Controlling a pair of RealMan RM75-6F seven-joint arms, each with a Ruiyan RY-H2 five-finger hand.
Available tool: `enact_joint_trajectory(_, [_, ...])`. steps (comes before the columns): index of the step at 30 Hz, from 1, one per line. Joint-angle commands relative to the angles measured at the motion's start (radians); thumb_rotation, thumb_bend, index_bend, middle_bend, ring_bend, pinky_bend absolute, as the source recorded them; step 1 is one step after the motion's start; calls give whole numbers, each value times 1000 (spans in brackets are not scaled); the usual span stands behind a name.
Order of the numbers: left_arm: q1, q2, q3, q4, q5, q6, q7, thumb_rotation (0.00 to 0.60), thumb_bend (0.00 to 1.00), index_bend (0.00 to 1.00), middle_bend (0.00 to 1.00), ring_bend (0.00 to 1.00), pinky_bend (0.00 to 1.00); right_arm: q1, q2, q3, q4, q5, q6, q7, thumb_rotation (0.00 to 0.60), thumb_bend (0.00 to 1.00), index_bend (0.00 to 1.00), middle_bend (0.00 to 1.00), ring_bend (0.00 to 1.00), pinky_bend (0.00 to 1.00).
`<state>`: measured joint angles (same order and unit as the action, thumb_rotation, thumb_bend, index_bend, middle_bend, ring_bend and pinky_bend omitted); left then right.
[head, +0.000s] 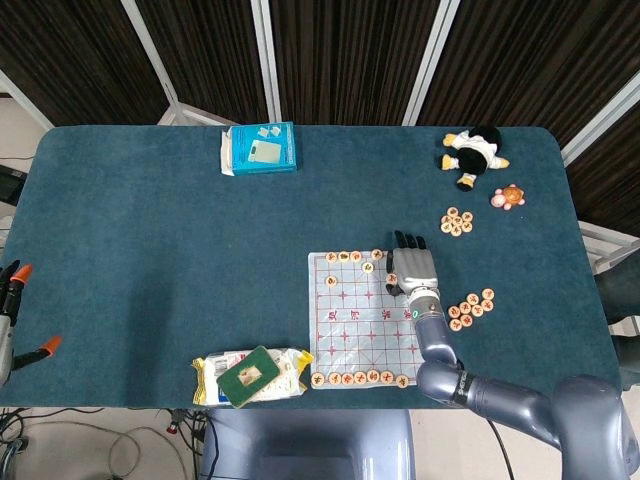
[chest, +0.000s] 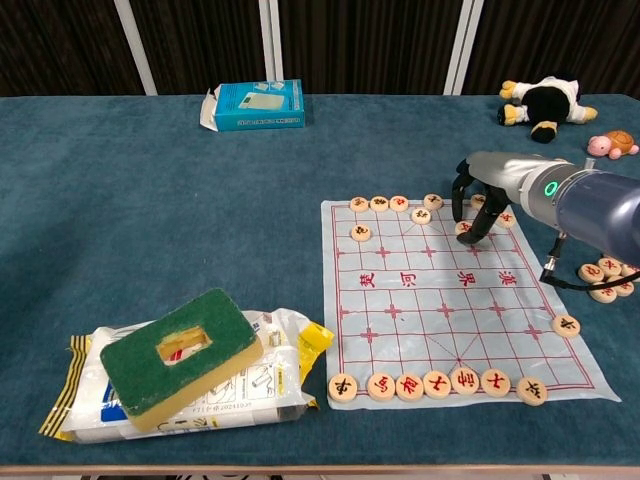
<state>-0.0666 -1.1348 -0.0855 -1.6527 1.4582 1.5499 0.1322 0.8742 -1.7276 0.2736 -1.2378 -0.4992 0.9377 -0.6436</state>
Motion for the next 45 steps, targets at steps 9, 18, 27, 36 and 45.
enact_joint_trajectory(9, [0,0,1,-1,1,1,1,600,48,0,0,0,55,5,5,0,-5,16,-11,-3,600,346,542,0,5,23])
enact_joint_trajectory(18, [0,1,0,-1,0,0,0,600,48,0,0,0,58,9,15,3,-23,15,-6,-2,600,345,557,0,5,23])
enact_joint_trajectory(27, [0,2,1,-3,-1,-2,0,600,48,1,0,0,62,20,46,6,-62,41,10,-32,600,345,558,0,5,23])
enact_joint_trajectory(36, [2,2,-1,-4,-3,3,1,600,48,2,0,0,63,23,74,5,-77,81,9,-46,600,346,558,0,5,23])
enact_joint_trajectory(45, [1,0,0,-4,-2,2,8,600,48,2,0,0,63,20,79,-13,-62,95,-7,-41,600,345,558,0,5,23])
